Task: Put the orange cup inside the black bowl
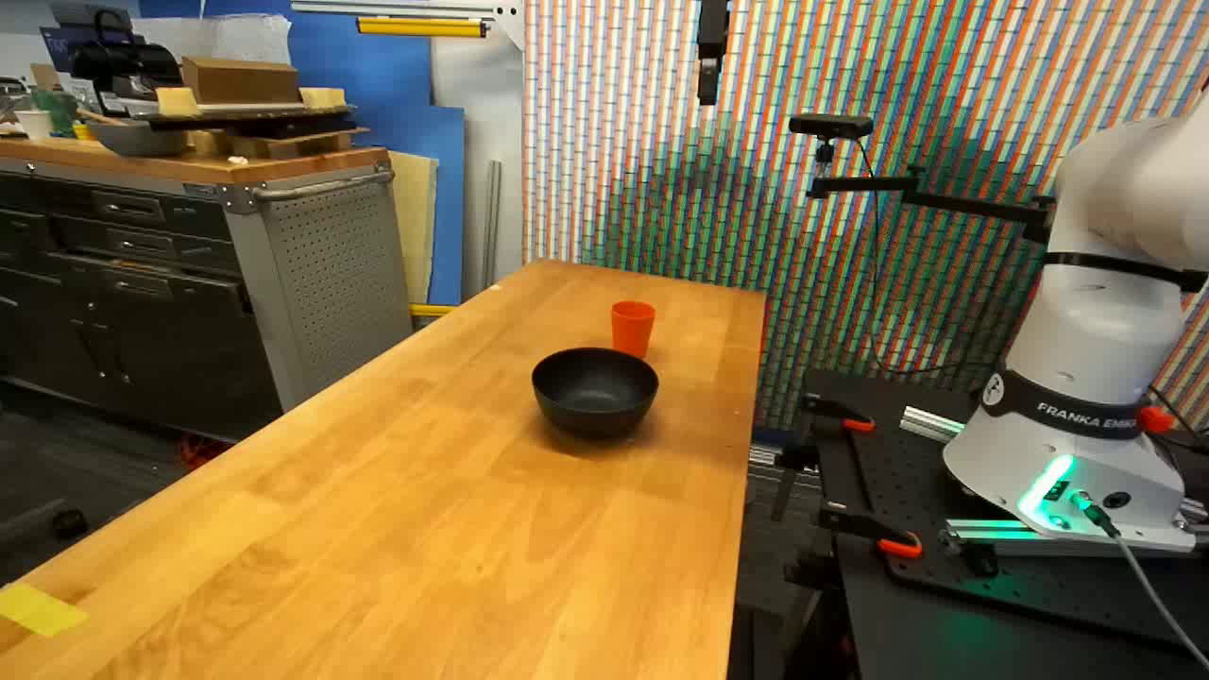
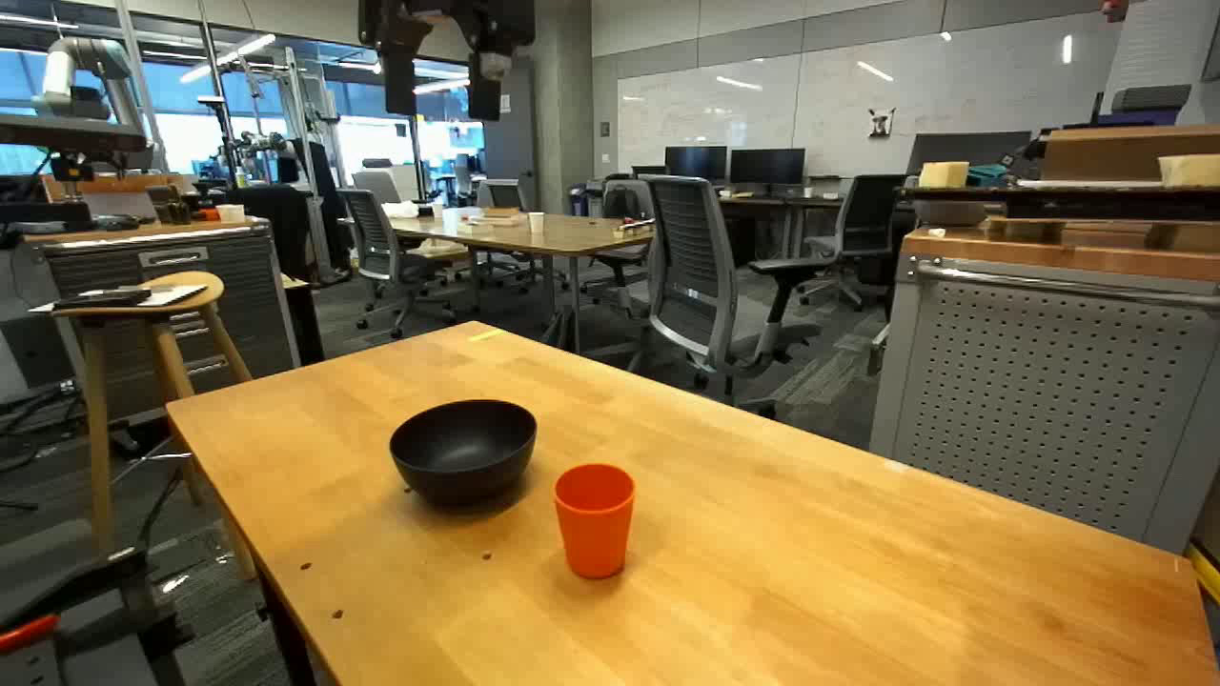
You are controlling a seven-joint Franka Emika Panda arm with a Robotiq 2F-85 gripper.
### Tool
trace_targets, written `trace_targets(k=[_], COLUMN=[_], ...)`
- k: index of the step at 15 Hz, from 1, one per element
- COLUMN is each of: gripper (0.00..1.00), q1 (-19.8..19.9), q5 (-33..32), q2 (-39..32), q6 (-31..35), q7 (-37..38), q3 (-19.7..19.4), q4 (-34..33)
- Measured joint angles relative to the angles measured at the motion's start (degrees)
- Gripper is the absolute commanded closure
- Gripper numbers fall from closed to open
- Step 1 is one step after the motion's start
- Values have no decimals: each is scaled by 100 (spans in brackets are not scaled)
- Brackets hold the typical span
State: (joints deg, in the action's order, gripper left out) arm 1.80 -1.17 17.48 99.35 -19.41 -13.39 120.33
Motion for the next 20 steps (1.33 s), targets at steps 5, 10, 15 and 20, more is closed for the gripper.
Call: trace_targets(k=[5, 10, 15, 20], gripper=[0, 0, 0, 0], q1=[1, 2, 6, 282], q5=[0, -652, -1332, -1365], q2=[13, -359, -1947, -3607], q6=[3, 1, -3, -3], q7=[0, 408, 682, 375], q3=[3, 365, 697, 686], q4=[-38, -187, -903, -1768])
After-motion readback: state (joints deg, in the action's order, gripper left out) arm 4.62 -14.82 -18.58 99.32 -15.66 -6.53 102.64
